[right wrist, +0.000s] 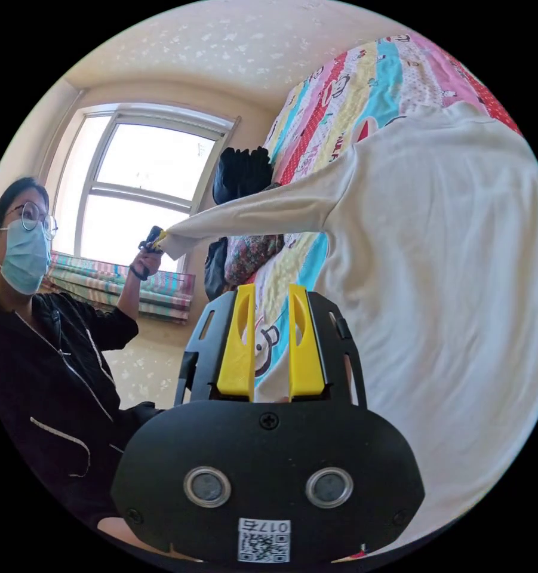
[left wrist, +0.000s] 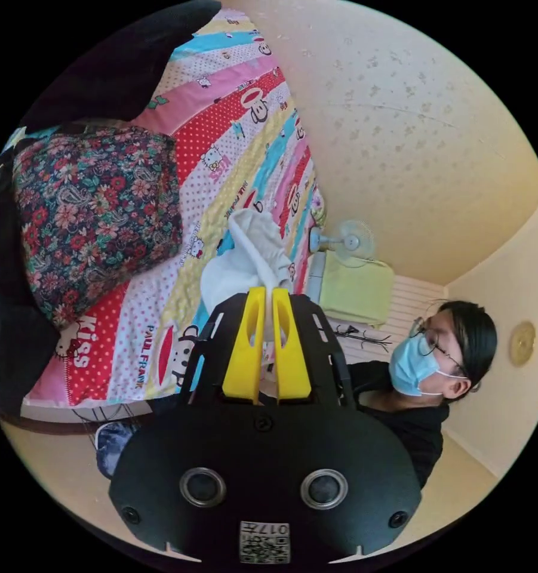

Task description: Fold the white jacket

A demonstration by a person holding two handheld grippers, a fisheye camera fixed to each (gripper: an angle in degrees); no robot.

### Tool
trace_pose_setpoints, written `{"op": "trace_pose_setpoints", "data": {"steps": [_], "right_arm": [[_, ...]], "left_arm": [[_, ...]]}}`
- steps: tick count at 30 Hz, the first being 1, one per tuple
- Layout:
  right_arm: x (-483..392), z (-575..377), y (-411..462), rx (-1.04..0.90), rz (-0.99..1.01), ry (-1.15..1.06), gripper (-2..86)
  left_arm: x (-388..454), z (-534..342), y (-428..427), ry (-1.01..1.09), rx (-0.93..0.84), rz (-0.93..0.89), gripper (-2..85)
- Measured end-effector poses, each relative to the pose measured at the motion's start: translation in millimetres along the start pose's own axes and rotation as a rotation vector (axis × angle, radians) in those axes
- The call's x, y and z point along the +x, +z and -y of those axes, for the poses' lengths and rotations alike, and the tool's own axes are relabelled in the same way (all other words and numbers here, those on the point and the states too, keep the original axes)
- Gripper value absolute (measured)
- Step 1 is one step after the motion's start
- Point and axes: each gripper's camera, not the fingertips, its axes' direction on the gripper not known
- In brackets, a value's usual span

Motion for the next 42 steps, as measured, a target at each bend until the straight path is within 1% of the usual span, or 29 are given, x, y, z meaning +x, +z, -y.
{"op": "trace_pose_setpoints", "data": {"steps": [1, 2, 3, 4, 5, 6, 7, 9, 10, 11, 12, 14, 16, 18, 19, 20, 21, 22, 23, 24, 26, 27, 29, 30, 31, 34, 36, 40, 42], "right_arm": [[-3.5, 14.2, 13.0, 0.01, 0.008, 0.001, 8.5], [-5.1, 26.9, 27.7, 0.01, 0.008, 0.014, 8.5], [-5.6, 32.8, 35.7, 0.006, 0.004, 0.025, 8.5], [-7.1, 43.6, 51.9, -0.004, 0.003, 0.045, 8.6], [-10.9, 53.4, 67.3, -0.014, 0.014, 0.053, 8.8], [-13.9, 58.2, 75.0, -0.021, 0.021, 0.055, 8.9], [-21.7, 66.5, 88.3, -0.032, 0.033, 0.057, 9.1], [-39.2, 78.1, 105.2, -0.044, 0.046, 0.036, 9.4], [-52.1, 86.2, 114.8, -0.051, 0.04, 0.025, 9.6], [-63.0, 94.4, 122.6, -0.046, 0.037, 0.028, 9.8], [-67.8, 98.7, 126.2, -0.039, 0.041, 0.032, 9.9], [-87.5, 118.9, 141.1, -0.007, 0.087, 0.053, 10.1], [-111.4, 138.1, 151.4, 0.021, 0.103, 0.027, 10.2], [-145.9, 163.7, 164.0, 0.009, 0.098, -0.076, 10.0], [-173.5, 184.5, 176.1, -0.031, 0.084, -0.175, 9.9], [-203.3, 205.8, 192.9, -0.111, 0.105, -0.305, 9.8], [-218.8, 216.6, 204.0, -0.179, 0.135, -0.376, 9.8], [-250.8, 236.3, 228.9, -0.324, 0.182, -0.497, 9.8], [-287.8, 249.1, 253.2, -0.415, 0.154, -0.629, 10.1], [-306.7, 252.6, 264.8, -0.443, 0.119, -0.699, 10.2], [-372.7, 259.4, 317.1, -0.569, -0.019, -0.918, 10.8], [-386.3, 259.3, 331.0, -0.614, -0.03, -0.961, 11.0], [-430.6, 250.6, 385.3, -0.8, -0.057, -1.105, 11.1], [-438.8, 247.0, 397.6, -0.838, -0.079, -1.134, 11.0], [-452.6, 239.0, 419.5, -0.883, -0.161, -1.186, 10.8], [-477.9, 220.7, 455.5, -0.977, -0.304, -1.286, 8.0], [-494.1, 214.8, 460.4, -0.979, -0.392, -1.32, 5.3], [-543.7, 212.3, 431.2, -0.989, -0.4, -1.399, 2.6], [-564.3, 216.0, 411.3, -0.985, -0.382, -1.421, 2.2]], "left_arm": [[-14.9, 3.2, -0.2, -0.023, -0.001, 0.076, 1.1], [-51.4, 8.7, -0.4, -0.082, 0.01, 0.245, 1.7], [-97.1, 13.6, 2.7, -0.151, -0.001, 0.352, 2.6], [-120.7, 15.2, 5.3, -0.187, -0.012, 0.369, 3.1], [-168.3, 16.2, 11.8, -0.239, -0.02, 0.327, 3.8], [-208.7, 11.9, 16.4, -0.271, 0.018, 0.215, 4.3], [-225.0, 7.9, 18.0, -0.279, 0.054, 0.147, 4.4], [-267.8, -10.6, 22.9, -0.227, 0.22, -0.136, 5.1], [-275.0, -15.5, 24.1, -0.201, 0.261, -0.205, 5.2], [-287.9, -25.1, 27.1, -0.164, 0.321, -0.318, 5.4], [-298.7, -33.6, 30.6, -0.146, 0.351, -0.396, 5.6], [-307.8, -44.8, 34.2, -0.124, 0.372, -0.43, 6.0], [-305.6, -54.8, 33.3, -0.054, 0.377, -0.388, 6.4], [-287.0, -70.1, 29.4, 0.106, 0.365, -0.181, 6.9], [-280.6, -74.1, 30.1, 0.151, 0.35, -0.104, 7.1], [-268.0, -82.1, 35.0, 0.233, 0.31, 0.072, 7.6], [-258.4, -89.3, 45.2, 0.295, 0.251, 0.242, 7.9], [-255.2, -92.2, 51.9, 0.324, 0.216, 0.307, 8.0], [-250.9, -97.5, 64.7, 0.376, 0.163, 0.393, 8.1], [-246.7, -104.8, 74.6, 0.425, 0.163, 0.449, 8.2], [-239.3, -116.8, 85.8, 0.505, 0.205, 0.509, 8.5], [-235.7, -122.2, 92.8, 0.54, 0.214, 0.545, 8.6], [-233.4, -126.9, 105.7, 0.573, 0.182, 0.577, 9.1], [-233.3, -131.2, 113.6, 0.582, 0.168, 0.604, 9.5], [-233.2, -134.4, 117.0, 0.588, 0.17, 0.624, 9.6], [-229.6, -157.5, 125.5, 0.624, 0.241, 0.739, 10.1], [-224.5, -175.0, 126.7, 0.661, 0.295, 0.756, 10.6], [-216.5, -186.3, 138.6, 0.765, 0.283, 0.721, 12.5], [-208.0, -187.0, 149.9, 0.817, 0.317, 0.781, 13.9]]}}
